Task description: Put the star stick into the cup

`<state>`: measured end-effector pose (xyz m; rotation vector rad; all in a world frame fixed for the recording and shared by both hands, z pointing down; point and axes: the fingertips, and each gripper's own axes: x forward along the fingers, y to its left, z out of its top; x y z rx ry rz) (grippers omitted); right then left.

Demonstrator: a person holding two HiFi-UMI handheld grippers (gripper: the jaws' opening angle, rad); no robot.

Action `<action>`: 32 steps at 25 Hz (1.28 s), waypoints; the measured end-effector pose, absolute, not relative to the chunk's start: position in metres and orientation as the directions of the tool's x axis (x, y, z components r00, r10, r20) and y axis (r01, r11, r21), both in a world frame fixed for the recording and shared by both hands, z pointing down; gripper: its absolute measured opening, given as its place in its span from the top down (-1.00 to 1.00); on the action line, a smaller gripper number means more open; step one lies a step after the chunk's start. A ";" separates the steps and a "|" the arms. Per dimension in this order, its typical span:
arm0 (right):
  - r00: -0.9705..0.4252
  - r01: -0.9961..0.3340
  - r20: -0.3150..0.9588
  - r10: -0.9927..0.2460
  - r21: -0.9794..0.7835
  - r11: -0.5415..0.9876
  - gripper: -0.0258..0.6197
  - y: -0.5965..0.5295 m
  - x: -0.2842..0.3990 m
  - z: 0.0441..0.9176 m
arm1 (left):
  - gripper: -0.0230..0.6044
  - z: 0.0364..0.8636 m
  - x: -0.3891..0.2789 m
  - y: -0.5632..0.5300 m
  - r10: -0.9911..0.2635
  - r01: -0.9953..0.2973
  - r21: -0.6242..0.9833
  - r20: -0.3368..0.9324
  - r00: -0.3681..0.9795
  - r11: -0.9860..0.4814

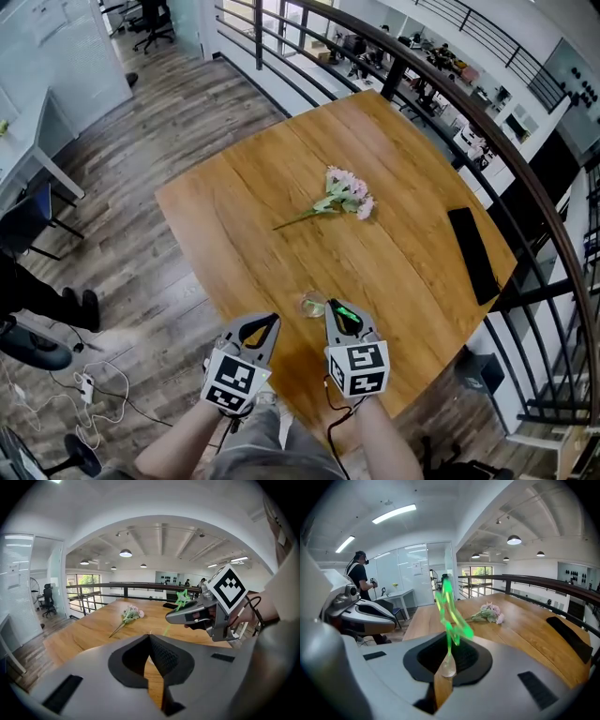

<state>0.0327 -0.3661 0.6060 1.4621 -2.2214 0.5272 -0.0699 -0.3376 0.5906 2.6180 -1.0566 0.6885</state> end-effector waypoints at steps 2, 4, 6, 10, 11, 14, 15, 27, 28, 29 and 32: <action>-0.353 -0.925 0.549 -0.758 -0.082 0.372 0.73 -0.364 0.034 0.609 | 0.88 0.592 -0.068 -0.337 -0.591 -0.704 0.043 0.509 0.626 -0.709; -0.355 -0.925 0.548 -0.758 -0.088 0.369 0.32 -0.362 0.037 0.609 | 0.88 0.592 -0.067 -0.336 -0.592 -0.706 0.042 0.511 0.623 -0.707; -0.370 -0.921 0.541 -0.755 -0.105 0.375 0.16 -0.358 0.040 0.606 | 0.88 0.590 -0.065 -0.335 -0.596 -0.709 0.037 0.512 0.619 -0.704; -0.404 -0.908 0.515 -0.756 -0.128 0.398 0.03 -0.350 0.044 0.592 | 0.88 0.580 -0.065 -0.334 -0.614 -0.719 0.023 0.502 0.609 -0.695; -0.411 -0.905 0.506 -0.758 -0.128 0.405 0.01 -0.348 0.044 0.586 | 0.88 0.576 -0.065 -0.334 -0.621 -0.722 0.018 0.497 0.607 -0.692; -0.424 -0.900 0.474 -0.771 -0.123 0.419 0.00 -0.343 0.046 0.566 | 0.88 0.561 -0.066 -0.334 -0.642 -0.732 0.001 0.480 0.598 -0.681; -0.427 -0.899 0.461 -0.778 -0.122 0.421 0.00 -0.342 0.048 0.557 | 0.88 0.555 -0.066 -0.334 -0.649 -0.735 -0.005 0.474 0.595 -0.678; -0.445 -0.894 0.236 -0.864 -0.053 0.446 0.41 -0.312 0.075 0.431 | 0.88 0.458 -0.059 -0.322 -0.734 -0.751 -0.099 0.326 0.596 -0.653; -0.449 -0.892 0.218 -0.866 -0.050 0.450 0.48 -0.307 0.078 0.421 | 0.88 0.449 -0.057 -0.319 -0.738 -0.748 -0.113 0.312 0.599 -0.655; -0.452 -0.890 0.201 -0.869 -0.048 0.453 0.55 -0.302 0.080 0.412 | 0.88 0.441 -0.055 -0.317 -0.741 -0.744 -0.130 0.298 0.601 -0.655; -0.456 -0.889 0.159 -0.876 -0.033 0.457 0.68 -0.288 0.084 0.386 | 0.88 0.419 -0.053 -0.310 -0.751 -0.731 -0.188 0.265 0.605 -0.656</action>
